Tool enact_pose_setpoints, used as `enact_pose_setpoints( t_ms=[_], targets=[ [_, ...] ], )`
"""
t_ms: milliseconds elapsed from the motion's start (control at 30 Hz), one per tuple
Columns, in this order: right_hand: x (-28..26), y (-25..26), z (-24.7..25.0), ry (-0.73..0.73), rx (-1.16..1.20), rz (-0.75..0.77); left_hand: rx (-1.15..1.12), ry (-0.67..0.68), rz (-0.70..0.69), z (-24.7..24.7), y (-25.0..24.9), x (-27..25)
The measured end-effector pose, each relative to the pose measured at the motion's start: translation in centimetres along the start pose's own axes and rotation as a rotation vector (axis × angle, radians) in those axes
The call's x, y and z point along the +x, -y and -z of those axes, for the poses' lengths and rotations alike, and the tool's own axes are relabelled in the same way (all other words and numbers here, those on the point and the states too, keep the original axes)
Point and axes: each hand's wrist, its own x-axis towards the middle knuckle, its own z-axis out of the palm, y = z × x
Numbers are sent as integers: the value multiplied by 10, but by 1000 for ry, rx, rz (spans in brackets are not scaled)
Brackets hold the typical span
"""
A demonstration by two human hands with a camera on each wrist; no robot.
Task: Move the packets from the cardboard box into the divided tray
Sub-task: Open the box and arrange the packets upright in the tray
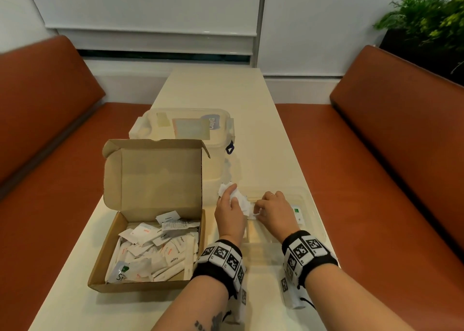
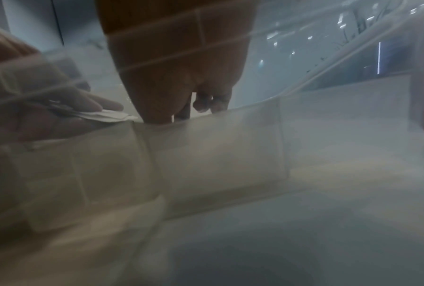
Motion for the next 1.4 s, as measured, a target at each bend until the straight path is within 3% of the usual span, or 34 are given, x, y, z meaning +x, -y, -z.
enact_pose_setpoints(
  t_ms=[200,333,433,600,667,1067,1267,1400],
  targets=[
    [3,1,0,12,42,-31,-20,50,11,1,1,-1],
    [6,5,10,-166,383,-165,-55,86,9,1,3,0],
    [13,13,26,-215,587,-153,-135,127,46,0,3,1],
    [28,26,42,46,555,-95,-197,277,106,-2,6,2],
    [29,26,40,82,558,-122,-219,291,113,-2,6,2],
    [24,19,33,-301,1013,-372,-283,212,159,1,5,3],
    [16,18,29,-314,1415,-542,-231,247,177,-3,3,2],
    [14,21,20,-265,1600,-578,-213,248,153,-3,5,4]
  ],
)
